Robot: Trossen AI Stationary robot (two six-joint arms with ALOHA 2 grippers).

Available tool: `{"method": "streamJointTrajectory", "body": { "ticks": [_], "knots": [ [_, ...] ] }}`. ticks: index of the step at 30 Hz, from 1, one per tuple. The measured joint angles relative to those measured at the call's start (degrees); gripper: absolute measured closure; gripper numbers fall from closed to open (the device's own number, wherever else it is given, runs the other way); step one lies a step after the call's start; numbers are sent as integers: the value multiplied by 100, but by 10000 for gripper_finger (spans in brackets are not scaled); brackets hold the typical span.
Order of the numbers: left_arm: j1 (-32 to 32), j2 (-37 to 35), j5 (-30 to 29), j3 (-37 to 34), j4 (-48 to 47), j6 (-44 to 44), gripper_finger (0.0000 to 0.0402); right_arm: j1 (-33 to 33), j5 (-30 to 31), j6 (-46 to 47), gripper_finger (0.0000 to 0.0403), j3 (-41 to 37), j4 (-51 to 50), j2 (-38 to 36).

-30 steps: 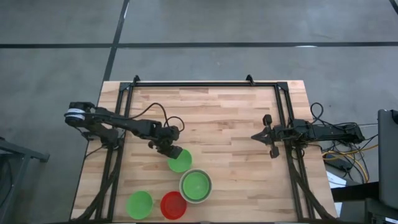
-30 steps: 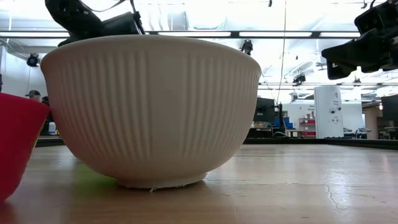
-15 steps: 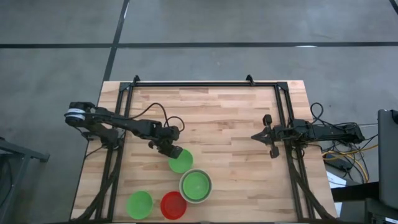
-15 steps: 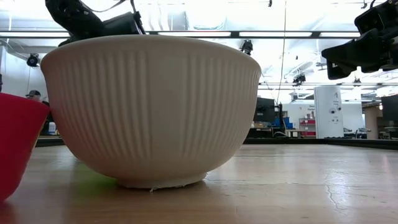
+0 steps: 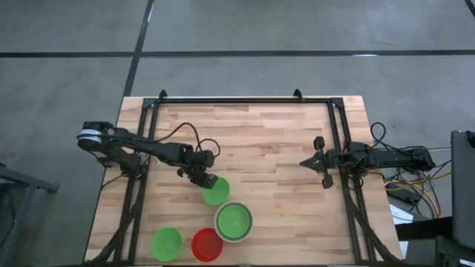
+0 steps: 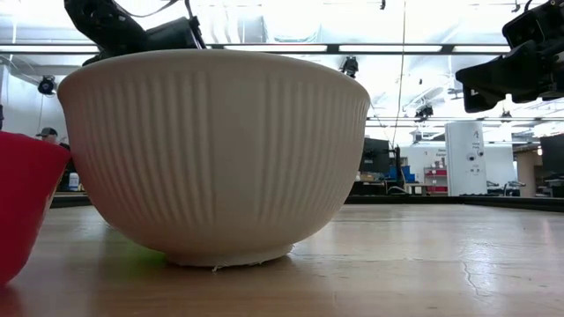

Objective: Nest bowls inside each other
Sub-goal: Stack the top green bowl on top of the green bowl

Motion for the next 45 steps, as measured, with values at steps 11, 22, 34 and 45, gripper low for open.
{"method": "streamJointTrajectory", "body": {
  "ticks": [11,22,34,45],
  "knots": [
    [-2,-92,2,13,-20,256,397,-1,0,0,394,0,0,2],
    [4,-739,-500,195,-562,485,397,1,0,-2,394,0,0,2],
    [4,-1608,-1088,584,-1207,906,397,0,0,0,394,-1,0,2],
    [-52,-1569,-1340,1529,-2044,1798,397,0,0,0,394,1,0,2]
  ]
}}
